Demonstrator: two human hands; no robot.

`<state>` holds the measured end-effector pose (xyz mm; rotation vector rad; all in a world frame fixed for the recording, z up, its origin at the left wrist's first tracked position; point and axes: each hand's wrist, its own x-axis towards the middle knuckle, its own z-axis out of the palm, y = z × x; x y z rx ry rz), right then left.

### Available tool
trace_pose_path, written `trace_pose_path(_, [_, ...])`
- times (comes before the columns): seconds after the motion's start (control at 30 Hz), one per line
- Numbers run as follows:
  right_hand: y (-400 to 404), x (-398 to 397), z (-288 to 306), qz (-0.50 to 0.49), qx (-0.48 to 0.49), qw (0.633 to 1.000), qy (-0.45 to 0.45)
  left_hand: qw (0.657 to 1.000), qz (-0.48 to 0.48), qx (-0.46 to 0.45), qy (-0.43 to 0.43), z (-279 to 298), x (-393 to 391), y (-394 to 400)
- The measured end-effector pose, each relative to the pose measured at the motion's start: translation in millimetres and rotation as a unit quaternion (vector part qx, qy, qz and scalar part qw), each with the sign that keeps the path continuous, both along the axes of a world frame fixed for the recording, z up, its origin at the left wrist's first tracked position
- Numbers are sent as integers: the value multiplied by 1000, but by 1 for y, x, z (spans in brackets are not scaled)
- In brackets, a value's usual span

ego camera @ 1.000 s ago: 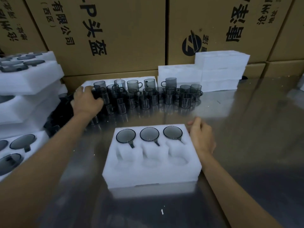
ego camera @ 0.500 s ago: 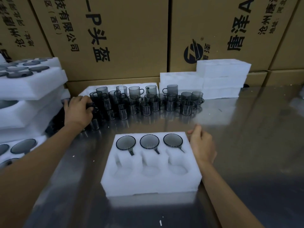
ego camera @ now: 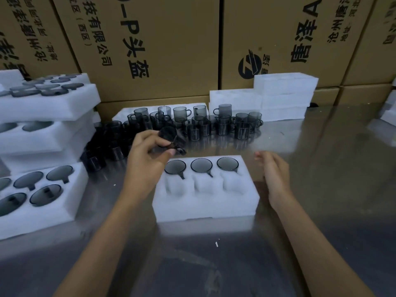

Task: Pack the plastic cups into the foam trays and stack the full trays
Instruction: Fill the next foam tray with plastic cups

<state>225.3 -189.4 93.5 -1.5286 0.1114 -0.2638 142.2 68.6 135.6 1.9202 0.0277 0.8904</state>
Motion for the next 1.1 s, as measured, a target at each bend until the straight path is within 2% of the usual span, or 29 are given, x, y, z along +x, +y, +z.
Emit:
trace_pose_path(0.07, [7, -13, 13, 0, -34, 995, -90, 999, -47, -22, 4, -1, -10, -18])
trace_pose_path(0.2, [32, -43, 33, 112, -117, 962, -219, 994, -100, -8, 34, -2, -19, -33])
trace_pose_path(0.33, [40, -57, 33, 312, -199, 914, -167, 982, -178, 38, 41, -5, -27, -32])
trace_pose_path(0.43, [43, -59, 26, 369, -219, 889, -163, 972, -220, 63, 44, -9, -31, -29])
trace_pose_path(0.63, [47, -54, 16, 322, -261, 886, -208, 969, -236, 58, 46, -16, -33, -30])
trace_pose_path(0.8, [48, -52, 13, 262, -282, 886, -257, 987, -155, -31, 37, -17, -30, -33])
trace_pose_path(0.93, [51, -55, 12, 198, -285, 889, -300, 989, -143, -35, 25, -15, -33, -36])
trace_pose_path(1.1, [65, -72, 10, 133, -293, 905, -277, 985, -153, -72, 22, -11, -36, -39])
